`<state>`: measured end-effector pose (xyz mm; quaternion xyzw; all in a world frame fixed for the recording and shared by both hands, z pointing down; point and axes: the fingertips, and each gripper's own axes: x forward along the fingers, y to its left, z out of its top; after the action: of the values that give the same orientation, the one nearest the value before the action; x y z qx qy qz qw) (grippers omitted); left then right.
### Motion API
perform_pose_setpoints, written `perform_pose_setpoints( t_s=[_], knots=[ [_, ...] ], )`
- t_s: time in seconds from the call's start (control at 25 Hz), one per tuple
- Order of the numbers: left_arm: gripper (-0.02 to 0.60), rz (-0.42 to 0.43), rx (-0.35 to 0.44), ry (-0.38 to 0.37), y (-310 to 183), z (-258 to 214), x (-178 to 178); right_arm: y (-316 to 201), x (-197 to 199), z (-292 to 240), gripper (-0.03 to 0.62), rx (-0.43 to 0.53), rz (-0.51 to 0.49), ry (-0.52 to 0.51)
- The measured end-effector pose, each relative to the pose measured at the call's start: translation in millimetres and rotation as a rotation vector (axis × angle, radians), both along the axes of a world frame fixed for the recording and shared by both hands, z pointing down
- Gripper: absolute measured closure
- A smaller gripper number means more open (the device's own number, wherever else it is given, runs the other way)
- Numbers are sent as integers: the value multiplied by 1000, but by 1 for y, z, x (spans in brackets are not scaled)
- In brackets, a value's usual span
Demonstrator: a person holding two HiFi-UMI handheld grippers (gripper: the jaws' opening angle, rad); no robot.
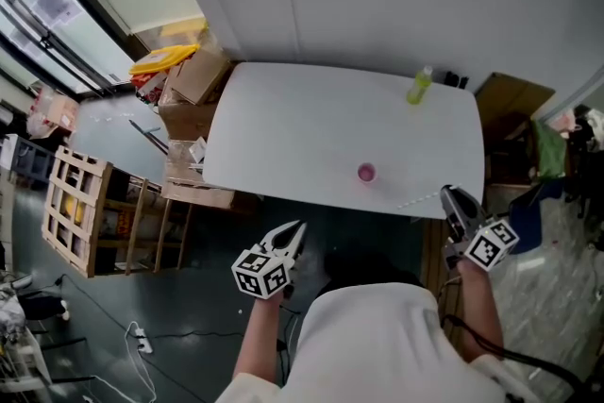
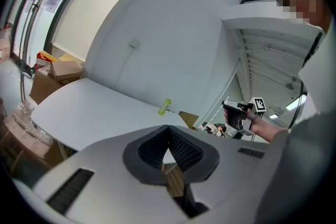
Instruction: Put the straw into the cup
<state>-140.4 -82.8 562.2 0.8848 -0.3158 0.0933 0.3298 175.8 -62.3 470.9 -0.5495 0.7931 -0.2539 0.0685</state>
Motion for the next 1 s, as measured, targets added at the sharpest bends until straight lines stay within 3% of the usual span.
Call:
perform_pose_setpoints(
  t_s=[0.44,1.0],
  knots=[
    [580,-46,-19,-10,-16,2,10,-46,-5,9,546,4,-79,21],
    [579,-187,-19,-9,-53,2,45,-140,-14,64,546,-40,-333,70]
  ],
)
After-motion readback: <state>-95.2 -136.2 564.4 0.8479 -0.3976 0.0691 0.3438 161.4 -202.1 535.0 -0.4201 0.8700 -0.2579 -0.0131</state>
